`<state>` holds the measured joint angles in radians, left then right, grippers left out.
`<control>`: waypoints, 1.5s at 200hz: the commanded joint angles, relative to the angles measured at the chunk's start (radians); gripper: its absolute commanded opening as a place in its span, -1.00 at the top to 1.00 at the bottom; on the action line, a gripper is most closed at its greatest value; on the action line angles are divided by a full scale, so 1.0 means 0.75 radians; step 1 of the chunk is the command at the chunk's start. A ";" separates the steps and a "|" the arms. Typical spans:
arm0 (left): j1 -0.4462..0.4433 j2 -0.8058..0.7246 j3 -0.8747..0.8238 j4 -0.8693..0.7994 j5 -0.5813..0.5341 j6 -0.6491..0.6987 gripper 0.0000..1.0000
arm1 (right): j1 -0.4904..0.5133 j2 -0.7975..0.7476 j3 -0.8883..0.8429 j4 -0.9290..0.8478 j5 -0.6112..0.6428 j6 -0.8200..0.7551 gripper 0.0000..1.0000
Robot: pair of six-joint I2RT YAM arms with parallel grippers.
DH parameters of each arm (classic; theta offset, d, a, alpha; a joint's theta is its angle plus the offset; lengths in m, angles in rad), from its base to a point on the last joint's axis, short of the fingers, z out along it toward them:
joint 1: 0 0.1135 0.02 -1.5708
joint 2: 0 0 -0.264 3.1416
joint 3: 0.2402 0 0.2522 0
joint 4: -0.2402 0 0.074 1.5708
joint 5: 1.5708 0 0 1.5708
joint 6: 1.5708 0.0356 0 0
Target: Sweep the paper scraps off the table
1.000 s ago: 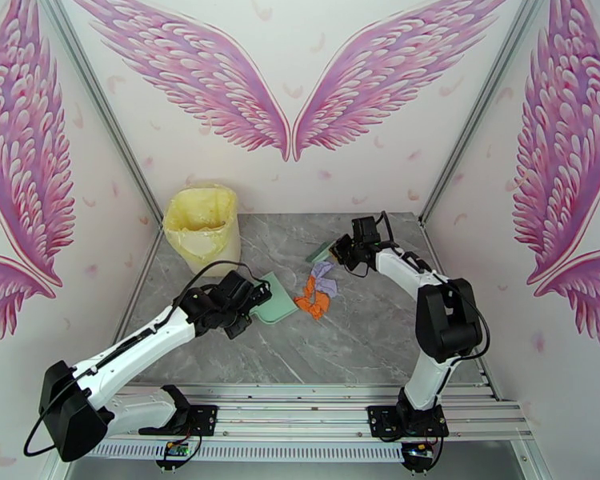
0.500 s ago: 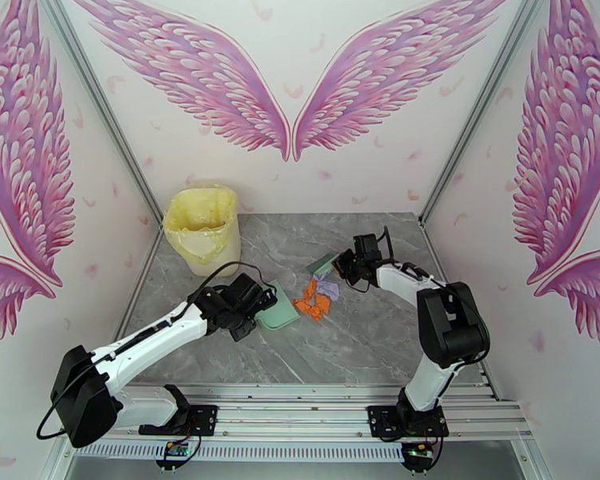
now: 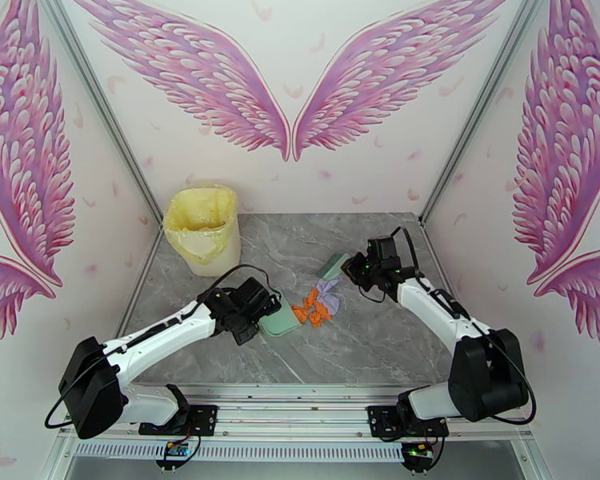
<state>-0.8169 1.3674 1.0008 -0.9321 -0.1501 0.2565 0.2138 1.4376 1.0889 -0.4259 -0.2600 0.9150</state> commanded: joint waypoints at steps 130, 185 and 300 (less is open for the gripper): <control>-0.028 0.240 0.227 -0.386 0.125 -0.020 1.00 | 0.001 0.243 0.630 -0.834 0.728 -0.982 1.00; -0.009 0.312 0.215 -0.349 0.158 0.003 1.00 | 0.203 0.490 0.700 -0.882 1.023 -1.150 1.00; -0.015 0.354 0.184 -0.281 0.184 -0.027 1.00 | 0.388 0.742 0.851 -0.882 1.121 -1.438 1.00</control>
<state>-0.8249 1.6127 1.1587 -1.1522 -0.0219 0.2420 0.4877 1.9339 1.6932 -1.0752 0.5522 -0.1112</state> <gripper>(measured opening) 0.287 0.140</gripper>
